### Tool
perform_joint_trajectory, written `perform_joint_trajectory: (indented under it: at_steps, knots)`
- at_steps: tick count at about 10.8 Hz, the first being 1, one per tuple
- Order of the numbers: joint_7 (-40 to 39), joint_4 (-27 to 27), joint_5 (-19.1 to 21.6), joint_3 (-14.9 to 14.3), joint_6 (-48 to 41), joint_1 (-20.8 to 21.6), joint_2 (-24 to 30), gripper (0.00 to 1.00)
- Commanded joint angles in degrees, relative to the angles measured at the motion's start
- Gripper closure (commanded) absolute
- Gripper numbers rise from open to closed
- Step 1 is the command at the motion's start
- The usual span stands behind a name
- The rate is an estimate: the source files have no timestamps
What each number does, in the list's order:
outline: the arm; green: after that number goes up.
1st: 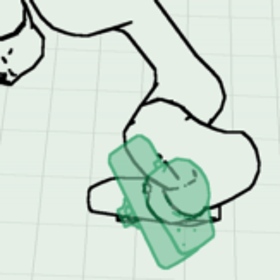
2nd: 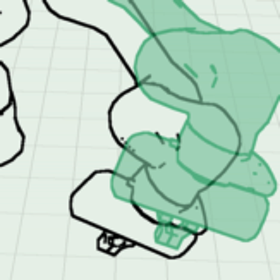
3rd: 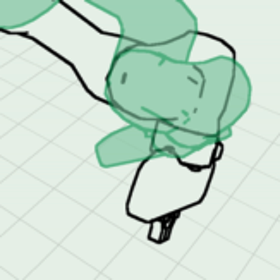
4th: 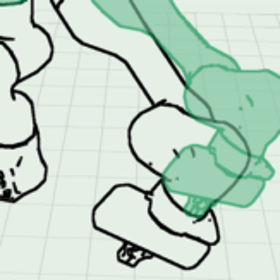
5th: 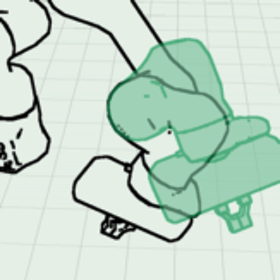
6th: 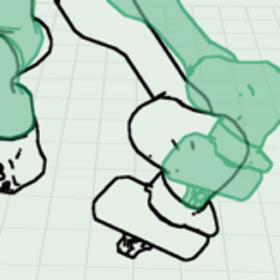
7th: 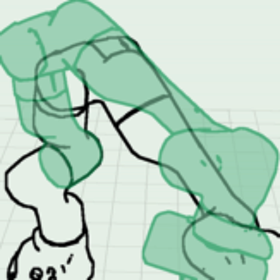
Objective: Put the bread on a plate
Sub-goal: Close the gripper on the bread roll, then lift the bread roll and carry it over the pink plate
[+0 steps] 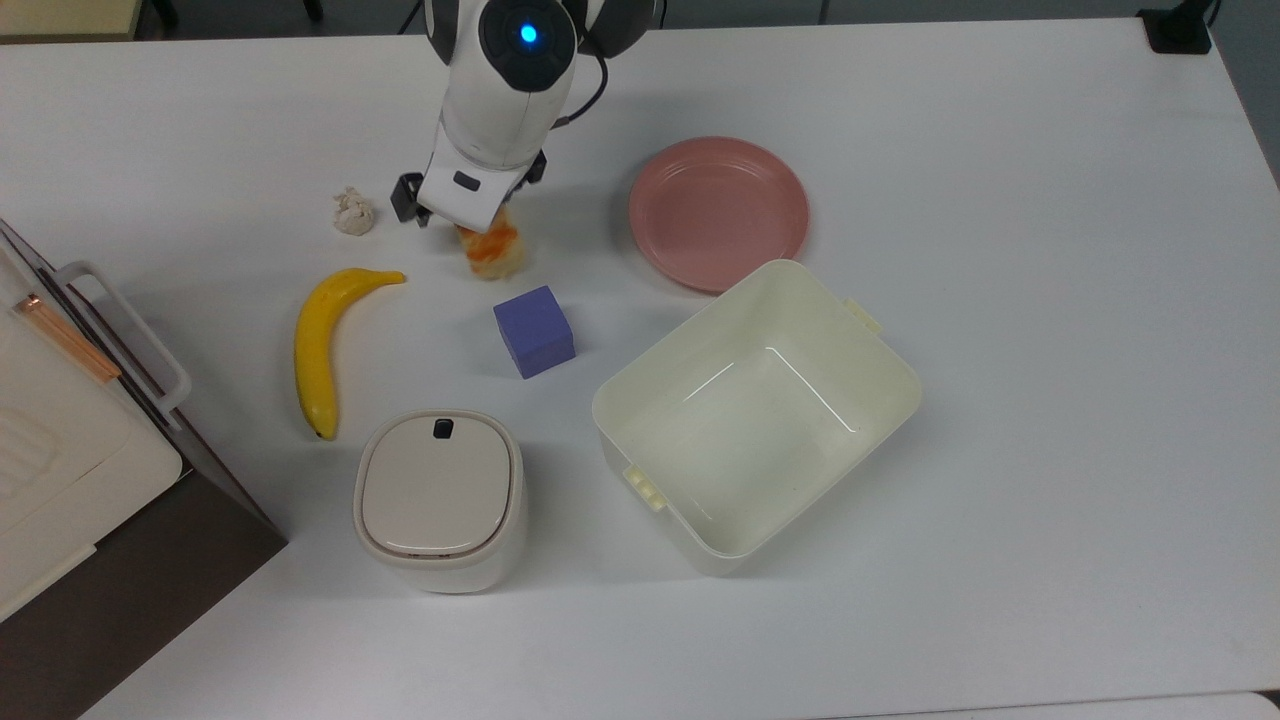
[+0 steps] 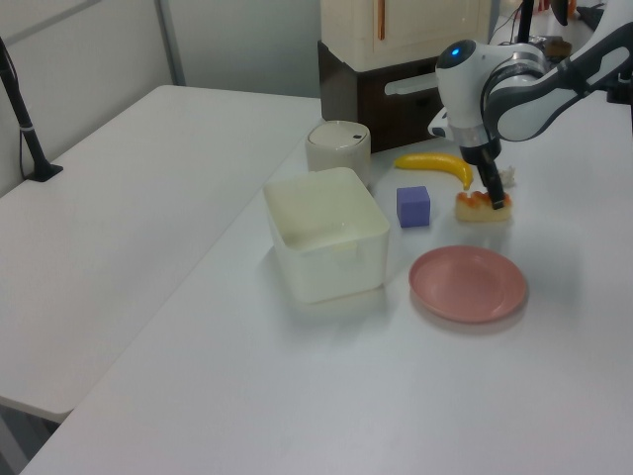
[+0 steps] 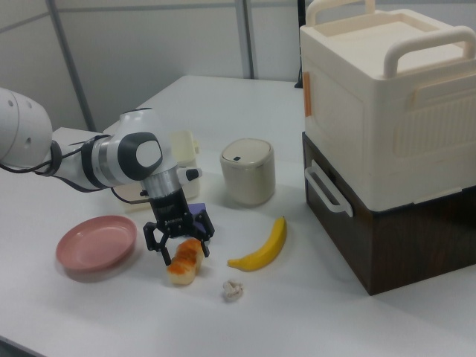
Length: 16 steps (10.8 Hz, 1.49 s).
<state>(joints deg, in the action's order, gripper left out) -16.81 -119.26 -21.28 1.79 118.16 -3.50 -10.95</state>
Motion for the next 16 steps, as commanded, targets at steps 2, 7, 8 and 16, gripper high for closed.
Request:
perform_joint_trajectory:
  at_steps: [2, 7, 8, 16]
  knots:
    - [-1.4, -1.6, 1.6, 0.0, 7.1, 0.3, -1.6, 0.00]
    - [-1.3, -1.4, 1.6, 0.0, 5.4, 0.7, -1.4, 0.88]
    - [-1.0, -1.1, 1.7, 0.1, 4.5, 0.7, -1.3, 1.00]
    - [-0.4, 6.7, 11.7, 3.0, -8.3, 1.0, 6.0, 1.00]
